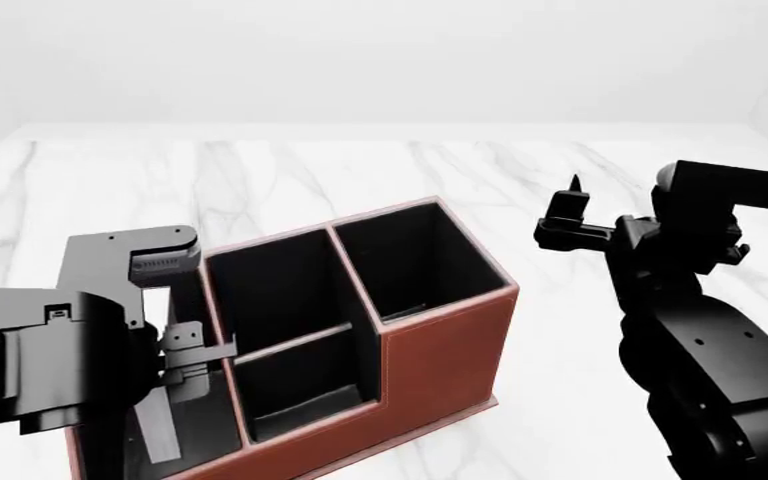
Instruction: Pick up the book and place it in the left compartment of the caddy.
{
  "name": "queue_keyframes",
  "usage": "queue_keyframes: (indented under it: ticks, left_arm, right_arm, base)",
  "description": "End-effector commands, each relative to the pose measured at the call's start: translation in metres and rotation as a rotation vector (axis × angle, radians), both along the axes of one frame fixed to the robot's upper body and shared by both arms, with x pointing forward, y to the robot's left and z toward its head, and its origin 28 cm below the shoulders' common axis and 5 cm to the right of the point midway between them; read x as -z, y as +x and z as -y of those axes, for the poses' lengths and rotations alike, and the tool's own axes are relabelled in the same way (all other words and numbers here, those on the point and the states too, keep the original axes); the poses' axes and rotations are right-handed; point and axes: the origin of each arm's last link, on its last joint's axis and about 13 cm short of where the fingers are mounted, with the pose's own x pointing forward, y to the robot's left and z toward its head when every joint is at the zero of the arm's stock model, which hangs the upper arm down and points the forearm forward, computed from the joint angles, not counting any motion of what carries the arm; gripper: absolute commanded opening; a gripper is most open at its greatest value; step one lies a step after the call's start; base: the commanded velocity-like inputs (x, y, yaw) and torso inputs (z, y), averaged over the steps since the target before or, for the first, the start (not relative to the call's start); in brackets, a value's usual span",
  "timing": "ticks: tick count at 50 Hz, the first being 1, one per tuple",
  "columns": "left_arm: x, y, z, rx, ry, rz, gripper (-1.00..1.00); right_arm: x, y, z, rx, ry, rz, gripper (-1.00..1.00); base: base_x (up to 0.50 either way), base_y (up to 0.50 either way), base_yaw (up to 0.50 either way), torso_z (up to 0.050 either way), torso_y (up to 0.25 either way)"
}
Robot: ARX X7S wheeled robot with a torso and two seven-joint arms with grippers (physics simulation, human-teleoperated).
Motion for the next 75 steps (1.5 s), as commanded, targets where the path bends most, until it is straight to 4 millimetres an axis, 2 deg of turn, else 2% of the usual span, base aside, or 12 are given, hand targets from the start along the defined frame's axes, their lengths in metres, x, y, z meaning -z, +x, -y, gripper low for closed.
queue_keyframes:
  ticks: [1,19,40,58,59,75]
  left_arm:
    - [0.000,0.004,-0.001,-0.011,0.007,0.033,-1.00]
    - [0.015,0.009,-0.003,-0.015,0.051,0.038,-1.00]
    - [0.036,0.016,-0.005,-0.014,0.024,0.014,-1.00]
    - [0.032,0.017,-0.007,0.027,0.043,0.039,-1.00]
    - [0.032,0.018,-0.008,0.010,0.046,0.043,1.00]
    - [0.031,0.017,-0.007,0.017,0.083,0.050,1.00]
  right_arm:
    - [0.001,0.000,0.000,0.001,0.001,-0.001,1.00]
    - [0.000,0.000,0.001,0.003,0.006,0.002,1.00]
    - [0.000,-0.001,0.002,0.005,0.006,0.002,1.00]
    - [0.000,-0.001,0.002,0.003,0.008,0.005,1.00]
    - [0.000,-0.001,0.002,0.003,0.009,0.004,1.00]
    - [-0.001,-0.001,0.002,0.001,0.009,0.007,1.00]
  base:
    - [0.00,0.00,0.00,0.000,0.000]
    - [0.00,0.00,0.00,0.000,0.001]
    - [0.00,0.00,0.00,0.000,0.001]
    - [0.00,0.00,0.00,0.001,0.001]
    - [0.00,0.00,0.00,0.000,0.000]
    - [0.00,0.00,0.00,0.000,0.000]
